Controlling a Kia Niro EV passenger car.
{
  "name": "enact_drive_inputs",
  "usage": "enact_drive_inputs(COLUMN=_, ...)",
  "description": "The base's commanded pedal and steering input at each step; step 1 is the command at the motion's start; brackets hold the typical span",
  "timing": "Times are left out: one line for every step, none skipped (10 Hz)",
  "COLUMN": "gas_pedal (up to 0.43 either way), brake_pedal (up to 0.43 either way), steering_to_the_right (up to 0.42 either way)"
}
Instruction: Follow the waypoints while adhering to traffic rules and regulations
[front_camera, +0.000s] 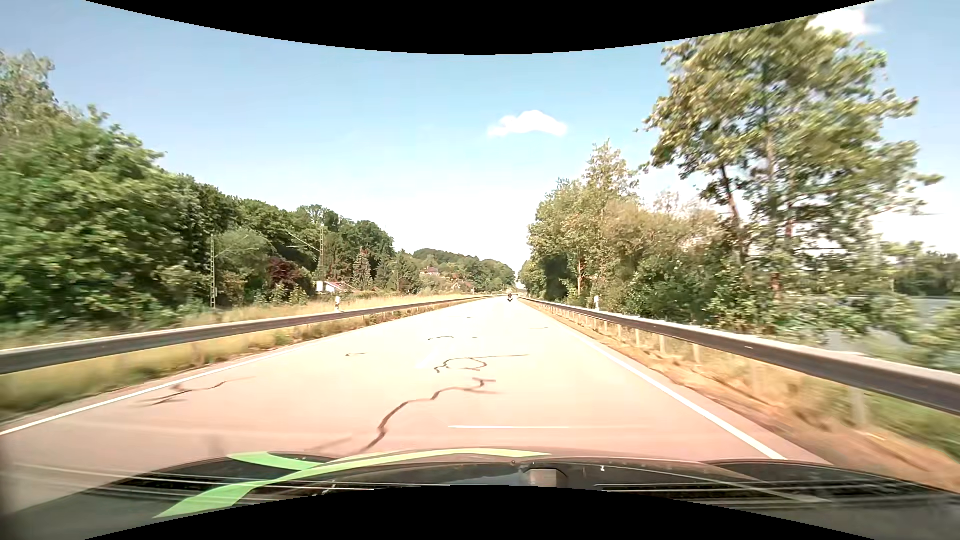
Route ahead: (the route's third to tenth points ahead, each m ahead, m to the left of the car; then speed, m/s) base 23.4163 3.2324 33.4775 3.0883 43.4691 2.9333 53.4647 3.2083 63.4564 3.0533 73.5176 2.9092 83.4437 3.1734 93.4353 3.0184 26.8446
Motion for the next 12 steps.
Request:
enact_drive_inputs(gas_pedal=0.24, brake_pedal=0.0, steering_to_the_right=-0.003)
enact_drive_inputs(gas_pedal=0.24, brake_pedal=0.0, steering_to_the_right=-0.003)
enact_drive_inputs(gas_pedal=0.24, brake_pedal=0.0, steering_to_the_right=-0.003)
enact_drive_inputs(gas_pedal=0.24, brake_pedal=0.0, steering_to_the_right=-0.002)
enact_drive_inputs(gas_pedal=0.26, brake_pedal=0.0, steering_to_the_right=-0.003)
enact_drive_inputs(gas_pedal=0.268, brake_pedal=0.0, steering_to_the_right=-0.003)
enact_drive_inputs(gas_pedal=0.28, brake_pedal=0.0, steering_to_the_right=-0.002)
enact_drive_inputs(gas_pedal=0.299, brake_pedal=0.0, steering_to_the_right=-0.002)
enact_drive_inputs(gas_pedal=0.299, brake_pedal=0.0, steering_to_the_right=-0.002)
enact_drive_inputs(gas_pedal=0.299, brake_pedal=0.0, steering_to_the_right=-0.003)
enact_drive_inputs(gas_pedal=0.299, brake_pedal=0.0, steering_to_the_right=-0.002)
enact_drive_inputs(gas_pedal=0.299, brake_pedal=0.0, steering_to_the_right=-0.002)
